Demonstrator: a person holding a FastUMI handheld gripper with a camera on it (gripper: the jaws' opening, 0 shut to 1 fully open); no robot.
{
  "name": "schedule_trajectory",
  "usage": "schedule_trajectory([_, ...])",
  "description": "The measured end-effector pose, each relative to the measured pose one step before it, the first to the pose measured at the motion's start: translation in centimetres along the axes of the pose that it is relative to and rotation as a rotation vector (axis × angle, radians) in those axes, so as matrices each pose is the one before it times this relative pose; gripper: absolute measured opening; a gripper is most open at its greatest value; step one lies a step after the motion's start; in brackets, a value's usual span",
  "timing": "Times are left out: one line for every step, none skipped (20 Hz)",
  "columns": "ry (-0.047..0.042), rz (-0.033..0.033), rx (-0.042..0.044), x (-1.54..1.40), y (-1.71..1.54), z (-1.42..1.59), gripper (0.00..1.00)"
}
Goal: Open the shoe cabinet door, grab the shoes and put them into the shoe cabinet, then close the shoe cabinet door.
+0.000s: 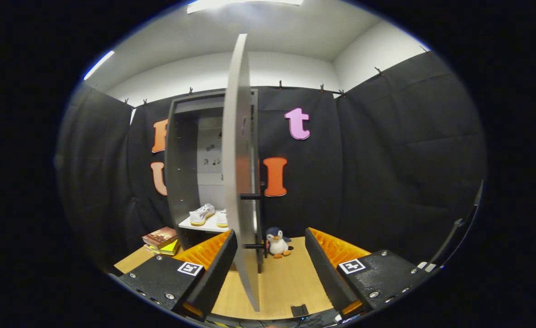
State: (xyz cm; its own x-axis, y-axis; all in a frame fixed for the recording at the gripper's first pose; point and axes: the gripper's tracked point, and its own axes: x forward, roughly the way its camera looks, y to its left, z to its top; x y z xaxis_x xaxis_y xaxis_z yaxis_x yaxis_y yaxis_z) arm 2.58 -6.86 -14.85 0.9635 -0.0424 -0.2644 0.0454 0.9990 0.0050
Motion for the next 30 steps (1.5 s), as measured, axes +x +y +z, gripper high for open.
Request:
schedule_trajectory([0.00082, -0.00082, 0.01295, 0.604, -0.897, -0.196, 0.93])
schedule_trajectory([0.00796, 0.00753, 0.00912, 0.532, -0.566, -0.28, 0.93])
schedule_trajectory([0.00348, 0.01091, 0.00511, 0.199, -0.55, -0.255, 0.93])
schedule_trajectory([0.00311, 0.01357, 0.00727, 0.675, -0.325, -0.177, 0.93])
schedule_trajectory([0.00954, 0.02429, 0.00902, 0.719, 0.05, -0.325, 0.93])
schedule_trajectory([0.01163, 0.03236, 0.00611, 0.672, 0.425, -0.453, 0.93])
schedule_trajectory([0.01889, 0.02955, -0.00132, 0.687, 0.303, -0.615, 0.93])
schedule_trajectory([0.0124, 0.02412, -0.00227, 0.539, 0.267, -0.507, 0.93])
schedule_trajectory([0.00763, 0.02181, -0.00488, 0.301, 0.36, -0.181, 0.93])
schedule_trajectory([-0.01229, 0.0186, -0.00962, 0.063, 0.133, 0.305, 0.93])
schedule_trajectory([-0.01237, 0.01995, -0.00517, 0.183, 0.113, 0.168, 0.92])
schedule_trajectory([-0.00353, 0.02615, 0.00534, -0.017, 0.432, -0.074, 0.91])
schedule_trajectory([-0.01021, 0.0168, 0.00694, 0.03, 0.378, -0.026, 0.9])
schedule_trajectory([-0.00912, 0.00728, 0.00191, 0.035, 0.317, 0.096, 0.88])
schedule_trajectory([-0.00454, 0.00078, 0.00012, 0.216, 0.133, -0.01, 0.82])
schedule_trajectory([0.00119, 0.00147, 0.00173, 0.001, 0.362, -0.118, 0.8])
schedule_trajectory([0.0037, 0.00175, 0.0002, 0.091, 0.492, -0.069, 0.8])
schedule_trajectory([0.00327, 0.00691, -0.00157, 0.091, 0.698, -0.01, 0.79])
schedule_trajectory([0.00536, 0.01434, -0.00256, -0.068, 0.904, -0.174, 0.8])
schedule_trajectory([0.00487, 0.018, 0.00245, 0.19, 0.326, -0.062, 0.79])
schedule_trajectory([0.00782, 0.02066, 0.00472, 0.348, 0.519, 0.01, 0.8])
schedule_trajectory([0.00348, 0.01958, 0.00679, 0.409, 0.766, -0.043, 0.79])
schedule_trajectory([0.00408, 0.01641, 0.00119, 0.539, 0.949, -0.154, 0.8])
schedule_trajectory([-0.00215, 0.01605, 0.00349, 0.501, 1.525, 0.0, 0.8])
schedule_trajectory([-0.00055, 0.01229, 0.00036, 0.186, 1.033, -0.115, 0.8])
schedule_trajectory([-0.00312, 0.01535, 0.00073, 0.353, 0.851, -0.047, 0.79])
schedule_trajectory([0.00264, 0.01931, 0.00778, 0.345, 1.07, -0.175, 0.79])
schedule_trajectory([0.00477, 0.01776, 0.00783, 0.466, 0.938, -0.223, 0.79])
schedule_trajectory([0.0035, 0.01859, 0.00429, 0.425, 0.867, -0.141, 0.8])
schedule_trajectory([0.0043, 0.01841, 0.00121, 0.665, 0.718, -0.013, 0.8])
